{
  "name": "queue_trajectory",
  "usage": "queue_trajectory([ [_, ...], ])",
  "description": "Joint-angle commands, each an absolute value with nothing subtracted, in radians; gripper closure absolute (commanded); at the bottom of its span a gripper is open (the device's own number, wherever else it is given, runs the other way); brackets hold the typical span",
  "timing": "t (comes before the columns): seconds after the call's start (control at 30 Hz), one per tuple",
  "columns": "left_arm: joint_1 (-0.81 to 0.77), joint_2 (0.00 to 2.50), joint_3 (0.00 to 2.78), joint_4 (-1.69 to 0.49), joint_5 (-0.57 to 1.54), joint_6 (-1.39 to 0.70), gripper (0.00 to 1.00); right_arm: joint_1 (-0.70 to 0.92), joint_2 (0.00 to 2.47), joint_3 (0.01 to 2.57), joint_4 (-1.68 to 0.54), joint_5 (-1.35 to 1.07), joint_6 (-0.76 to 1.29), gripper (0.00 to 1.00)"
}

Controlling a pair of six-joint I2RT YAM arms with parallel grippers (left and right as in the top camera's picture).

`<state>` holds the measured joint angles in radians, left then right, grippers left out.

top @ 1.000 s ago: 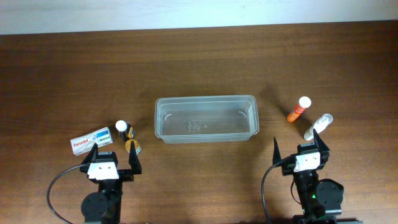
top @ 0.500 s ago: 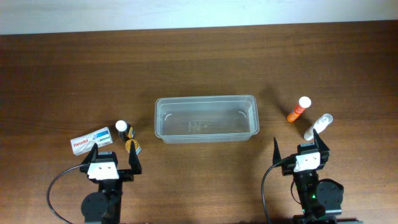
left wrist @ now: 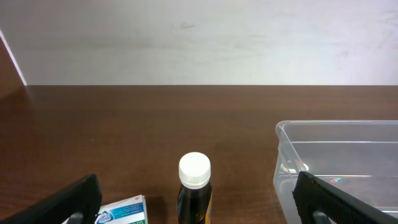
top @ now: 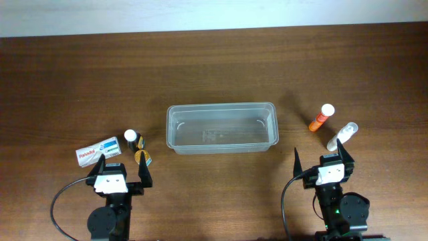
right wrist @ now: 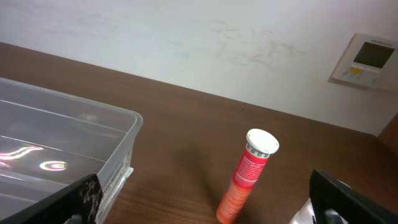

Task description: Pack container

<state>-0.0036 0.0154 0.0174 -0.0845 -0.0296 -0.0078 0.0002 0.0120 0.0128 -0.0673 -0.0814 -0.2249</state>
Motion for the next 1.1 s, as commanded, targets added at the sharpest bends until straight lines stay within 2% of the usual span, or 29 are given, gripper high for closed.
queue_trajectory([
  [0.0,-0.007,0.005,0.009,-0.080,-0.021,0.001,0.01,0.006,0.006,0.006,-0.070,-0.094,-0.229,0.02],
  [0.8,-0.007,0.005,0.009,-0.080,-0.021,0.001,0.01,0.007,0.006,0.006,-0.062,-0.101,-0.224,0.02],
  [0.93,-0.007,0.005,0.010,-0.059,-0.021,-0.005,0.01,0.006,0.006,0.006,-0.055,-0.105,-0.090,0.02],
  [1.07,-0.007,0.005,0.032,-0.060,-0.021,-0.014,0.01,0.006,0.007,0.025,-0.078,-0.075,-0.063,0.02],
])
